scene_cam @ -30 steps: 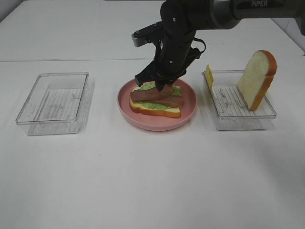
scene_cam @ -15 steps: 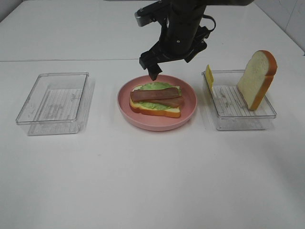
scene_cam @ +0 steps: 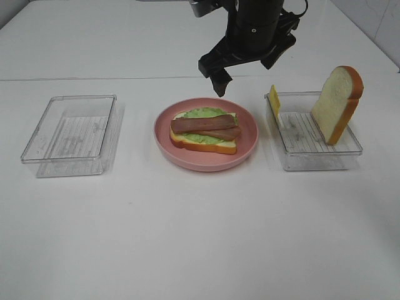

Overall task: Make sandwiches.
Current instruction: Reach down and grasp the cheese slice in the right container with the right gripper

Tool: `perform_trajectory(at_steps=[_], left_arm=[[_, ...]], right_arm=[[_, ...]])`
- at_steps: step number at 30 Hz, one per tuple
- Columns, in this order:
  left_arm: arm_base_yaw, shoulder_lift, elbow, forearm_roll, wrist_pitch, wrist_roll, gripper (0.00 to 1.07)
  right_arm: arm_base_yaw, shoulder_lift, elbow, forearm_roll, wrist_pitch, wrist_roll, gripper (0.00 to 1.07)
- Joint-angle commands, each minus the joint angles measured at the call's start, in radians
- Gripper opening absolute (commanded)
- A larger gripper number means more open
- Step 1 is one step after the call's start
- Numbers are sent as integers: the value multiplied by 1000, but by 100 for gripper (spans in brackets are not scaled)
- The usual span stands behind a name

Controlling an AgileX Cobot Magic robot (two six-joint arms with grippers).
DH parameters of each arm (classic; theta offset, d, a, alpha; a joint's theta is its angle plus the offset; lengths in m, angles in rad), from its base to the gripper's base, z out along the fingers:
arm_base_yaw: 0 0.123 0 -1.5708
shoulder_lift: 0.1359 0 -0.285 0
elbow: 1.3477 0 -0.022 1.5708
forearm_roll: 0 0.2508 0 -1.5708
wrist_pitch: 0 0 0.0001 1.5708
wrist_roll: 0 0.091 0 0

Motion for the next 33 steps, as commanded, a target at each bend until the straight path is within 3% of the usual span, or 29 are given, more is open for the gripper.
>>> perform_trajectory(at_steps=[1, 29, 33], left_arm=[[3, -13, 2, -1, -6, -7, 101], [3, -13, 2, -1, -6, -7, 101], [3, -13, 2, -1, -6, -7, 101]], right_arm=[[-1, -16, -7, -14, 26, -25, 98], [-3, -239, -7, -19, 164, -51, 98], [-41, -267, -7, -12, 160, -52, 98]])
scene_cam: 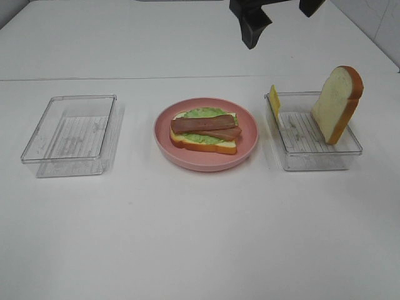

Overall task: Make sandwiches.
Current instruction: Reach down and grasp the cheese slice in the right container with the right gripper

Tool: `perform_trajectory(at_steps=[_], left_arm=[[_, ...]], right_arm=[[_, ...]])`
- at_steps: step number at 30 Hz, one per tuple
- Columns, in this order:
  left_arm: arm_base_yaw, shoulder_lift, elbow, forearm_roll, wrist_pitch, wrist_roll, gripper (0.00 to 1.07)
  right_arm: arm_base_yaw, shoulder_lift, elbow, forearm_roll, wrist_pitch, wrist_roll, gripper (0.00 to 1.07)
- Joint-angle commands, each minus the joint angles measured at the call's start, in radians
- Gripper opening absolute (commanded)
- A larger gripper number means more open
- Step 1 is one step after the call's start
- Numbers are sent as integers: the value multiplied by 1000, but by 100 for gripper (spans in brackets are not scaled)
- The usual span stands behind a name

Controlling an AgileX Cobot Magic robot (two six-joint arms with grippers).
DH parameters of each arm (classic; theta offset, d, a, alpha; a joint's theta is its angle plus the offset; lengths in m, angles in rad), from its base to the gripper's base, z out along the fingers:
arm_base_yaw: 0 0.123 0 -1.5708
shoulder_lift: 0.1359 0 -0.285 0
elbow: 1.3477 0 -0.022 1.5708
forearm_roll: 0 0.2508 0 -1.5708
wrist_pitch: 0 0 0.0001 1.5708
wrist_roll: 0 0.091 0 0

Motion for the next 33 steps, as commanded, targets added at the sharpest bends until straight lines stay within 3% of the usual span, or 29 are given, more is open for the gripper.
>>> perform_trajectory(at_steps=[1, 4, 10, 33], left_arm=[[3, -13, 2, -1, -6, -7, 101], [3, -13, 2, -1, -6, -7, 101], [3, -13, 2, -1, -6, -7, 101], [3, -13, 2, -1, -6, -7, 101]], right_arm=[[-47, -22, -7, 1, 0, -17, 98], [-142, -20, -7, 32, -7, -17, 98], [-238, 12, -7, 115, -34, -48, 98], [-245, 292, -7, 211, -233, -97, 98]])
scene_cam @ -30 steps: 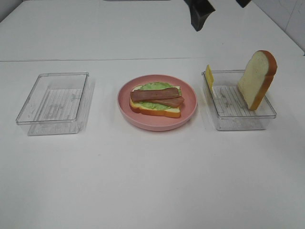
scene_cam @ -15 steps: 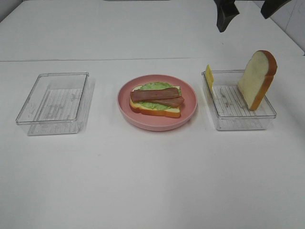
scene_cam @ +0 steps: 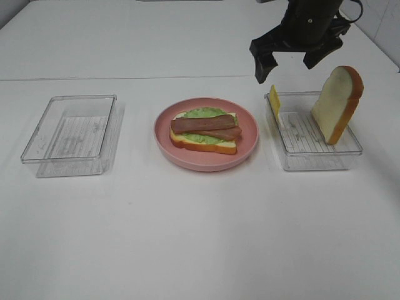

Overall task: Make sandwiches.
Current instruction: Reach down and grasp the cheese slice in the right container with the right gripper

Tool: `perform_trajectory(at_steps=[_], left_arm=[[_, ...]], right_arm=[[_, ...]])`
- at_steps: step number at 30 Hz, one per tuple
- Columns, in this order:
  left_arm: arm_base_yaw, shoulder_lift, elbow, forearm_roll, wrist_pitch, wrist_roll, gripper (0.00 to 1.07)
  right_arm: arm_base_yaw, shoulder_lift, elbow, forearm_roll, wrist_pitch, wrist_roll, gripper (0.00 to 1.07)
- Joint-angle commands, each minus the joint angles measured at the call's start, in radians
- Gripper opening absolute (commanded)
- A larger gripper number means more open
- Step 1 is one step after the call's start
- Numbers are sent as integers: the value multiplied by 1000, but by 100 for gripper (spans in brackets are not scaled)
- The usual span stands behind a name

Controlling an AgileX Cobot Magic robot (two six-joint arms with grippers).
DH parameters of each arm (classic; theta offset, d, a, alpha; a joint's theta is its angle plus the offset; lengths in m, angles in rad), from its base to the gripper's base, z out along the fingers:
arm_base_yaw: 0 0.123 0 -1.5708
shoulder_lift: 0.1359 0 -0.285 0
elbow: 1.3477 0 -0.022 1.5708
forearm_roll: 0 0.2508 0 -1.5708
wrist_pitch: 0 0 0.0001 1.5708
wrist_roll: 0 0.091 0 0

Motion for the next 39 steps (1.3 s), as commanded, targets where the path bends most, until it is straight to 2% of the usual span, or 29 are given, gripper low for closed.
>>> perform_trajectory(at_steps=[1, 22, 26, 27, 28, 29, 30, 31, 32, 33, 35, 36, 37, 39], left_arm=[[3, -13, 2, -1, -6, -7, 101], [3, -13, 2, -1, -6, -7, 101], [3, -13, 2, -1, -6, -7, 101], [3, -13, 2, -1, -6, -7, 101], [3, -13, 2, -1, -6, -7, 101], [3, -13, 2, -1, -6, -7, 101], [3, -13, 2, -1, -6, -7, 101], [3, -13, 2, -1, -6, -7, 101], [3, -13, 2, -1, -6, -7, 101], [3, -13, 2, -1, -6, -7, 101], [3, -13, 2, -1, -6, -7, 101], [3, -13, 2, -1, -6, -7, 101], [3, -13, 2, -1, -6, -7, 101], [3, -13, 2, -1, -6, -7, 101]], right_arm=[[-3, 24, -7, 5, -18, -14, 98], [-18, 192, -51, 20, -64, -14, 96], [-18, 196, -51, 32, -76, -14, 92], [-18, 196, -51, 32, -77, -14, 83], [-18, 196, -51, 32, -77, -14, 83], [-18, 196, -51, 32, -76, -14, 78], [-18, 196, -51, 31, -76, 17, 62], [-18, 196, -51, 31, -76, 17, 62], [-18, 196, -51, 26, -76, 42, 54], [-18, 196, -51, 26, -76, 42, 54], [-18, 196, -51, -23, -74, 92, 9], [-18, 196, -51, -23, -74, 92, 9], [-18, 196, -51, -33, -74, 93, 1], [-18, 196, -51, -59, -72, 95, 0]])
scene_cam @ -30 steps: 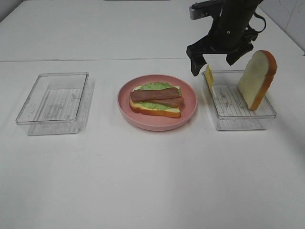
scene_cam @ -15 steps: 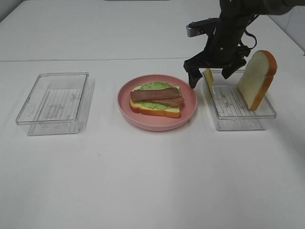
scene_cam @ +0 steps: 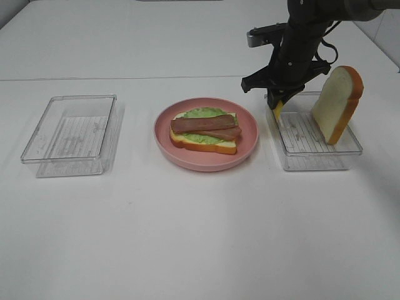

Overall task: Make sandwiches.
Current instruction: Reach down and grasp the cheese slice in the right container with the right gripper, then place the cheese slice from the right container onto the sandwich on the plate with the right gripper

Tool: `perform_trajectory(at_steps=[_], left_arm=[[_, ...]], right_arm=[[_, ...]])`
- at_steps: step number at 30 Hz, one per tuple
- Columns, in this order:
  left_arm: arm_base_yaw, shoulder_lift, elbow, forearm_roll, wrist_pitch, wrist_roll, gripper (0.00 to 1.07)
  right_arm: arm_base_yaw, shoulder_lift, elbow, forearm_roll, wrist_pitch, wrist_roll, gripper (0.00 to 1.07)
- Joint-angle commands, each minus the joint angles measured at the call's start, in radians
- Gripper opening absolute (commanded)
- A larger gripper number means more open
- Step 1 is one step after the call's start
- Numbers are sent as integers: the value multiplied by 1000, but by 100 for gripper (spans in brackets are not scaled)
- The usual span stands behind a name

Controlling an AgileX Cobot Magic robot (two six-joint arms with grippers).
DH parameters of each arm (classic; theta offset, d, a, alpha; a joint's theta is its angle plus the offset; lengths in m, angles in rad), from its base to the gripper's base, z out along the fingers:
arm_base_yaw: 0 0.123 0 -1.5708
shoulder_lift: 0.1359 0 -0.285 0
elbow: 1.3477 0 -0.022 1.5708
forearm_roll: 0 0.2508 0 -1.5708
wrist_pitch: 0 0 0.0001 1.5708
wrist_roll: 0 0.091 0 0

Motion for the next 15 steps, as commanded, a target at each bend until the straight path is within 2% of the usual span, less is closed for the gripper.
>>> perform_trajectory(at_steps=[1, 7, 15], left_arm=[[3, -13, 2, -1, -6, -7, 101], [3, -13, 2, -1, -6, -7, 101], [3, -13, 2, -1, -6, -7, 101]], right_arm=[[-3, 1, -7, -42, 4, 15, 0], [-1, -7, -22, -40, 36, 9, 0], [0, -88, -109, -38, 163, -37, 0]])
